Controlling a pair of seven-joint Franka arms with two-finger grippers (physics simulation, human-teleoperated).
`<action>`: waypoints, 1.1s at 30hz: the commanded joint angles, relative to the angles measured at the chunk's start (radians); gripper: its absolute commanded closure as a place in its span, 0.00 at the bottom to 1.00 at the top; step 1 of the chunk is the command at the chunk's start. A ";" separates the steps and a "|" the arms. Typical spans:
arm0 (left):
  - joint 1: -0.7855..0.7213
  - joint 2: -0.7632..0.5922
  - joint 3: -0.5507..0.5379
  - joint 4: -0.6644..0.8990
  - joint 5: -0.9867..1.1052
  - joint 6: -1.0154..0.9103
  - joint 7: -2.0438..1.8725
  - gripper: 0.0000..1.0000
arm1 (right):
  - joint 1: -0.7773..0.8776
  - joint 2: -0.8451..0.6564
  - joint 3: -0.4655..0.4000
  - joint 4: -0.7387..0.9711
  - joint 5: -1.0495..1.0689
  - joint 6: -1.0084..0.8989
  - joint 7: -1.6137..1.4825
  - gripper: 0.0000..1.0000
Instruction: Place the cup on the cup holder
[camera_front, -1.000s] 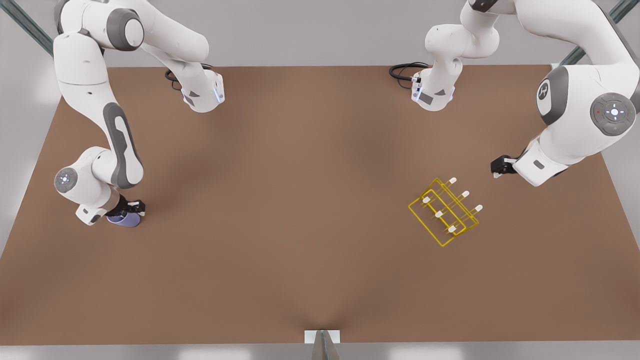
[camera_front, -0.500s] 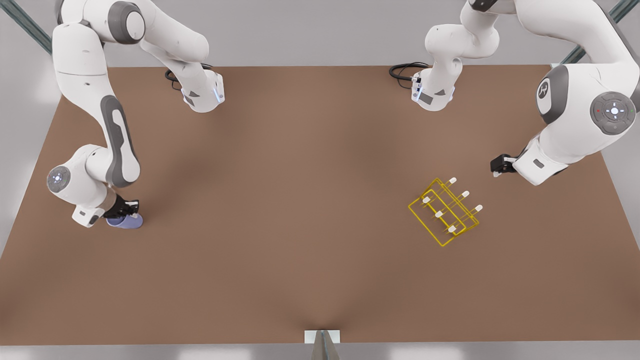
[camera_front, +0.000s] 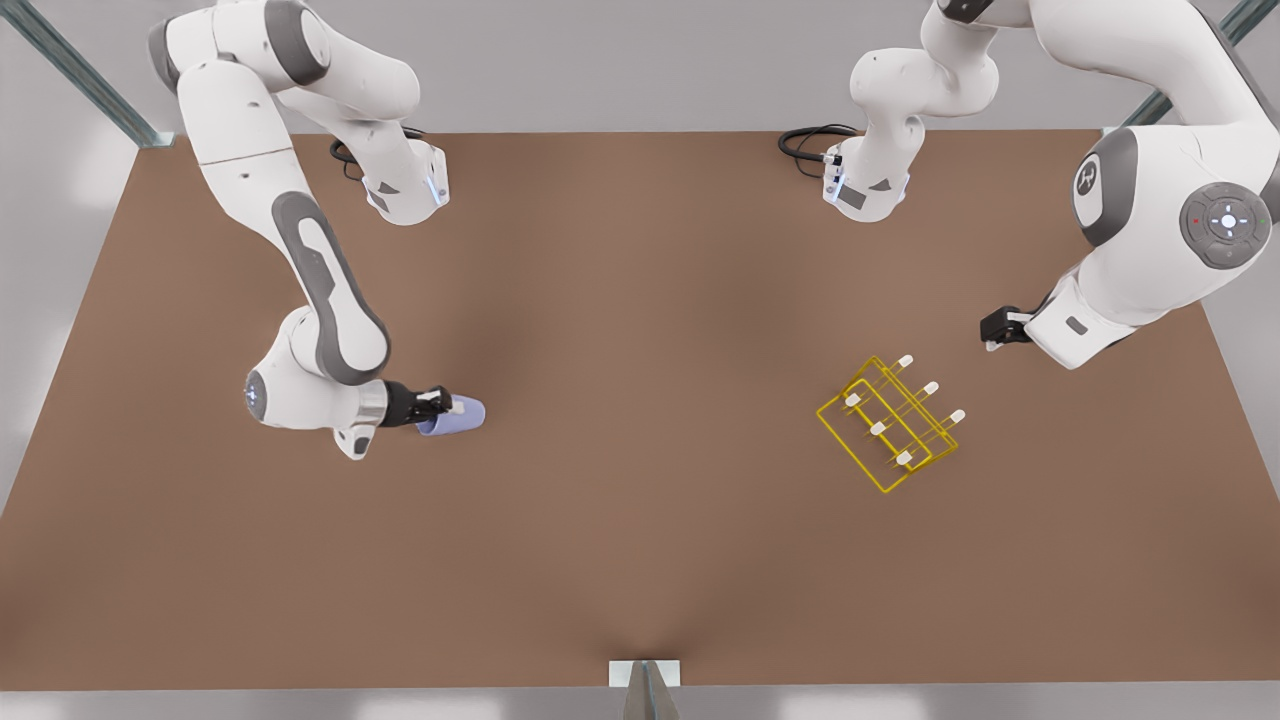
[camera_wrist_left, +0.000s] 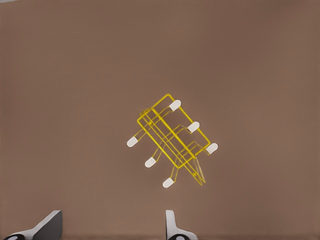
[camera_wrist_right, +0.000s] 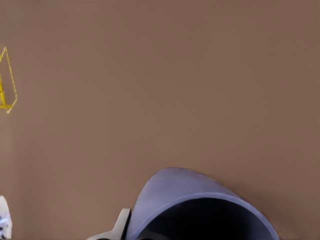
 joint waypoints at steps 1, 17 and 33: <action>0.000 -0.001 0.000 0.000 0.001 -0.002 -0.007 0.00 | 0.003 0.029 0.010 0.023 0.146 -0.030 0.107 0.79; 0.000 0.000 0.000 0.000 0.001 -0.002 -0.007 0.00 | 0.382 0.301 -0.018 0.328 0.799 0.029 0.152 0.79; 0.000 0.004 0.000 0.000 0.001 0.000 -0.026 0.00 | 0.575 0.521 -0.052 0.534 0.928 0.195 0.144 0.51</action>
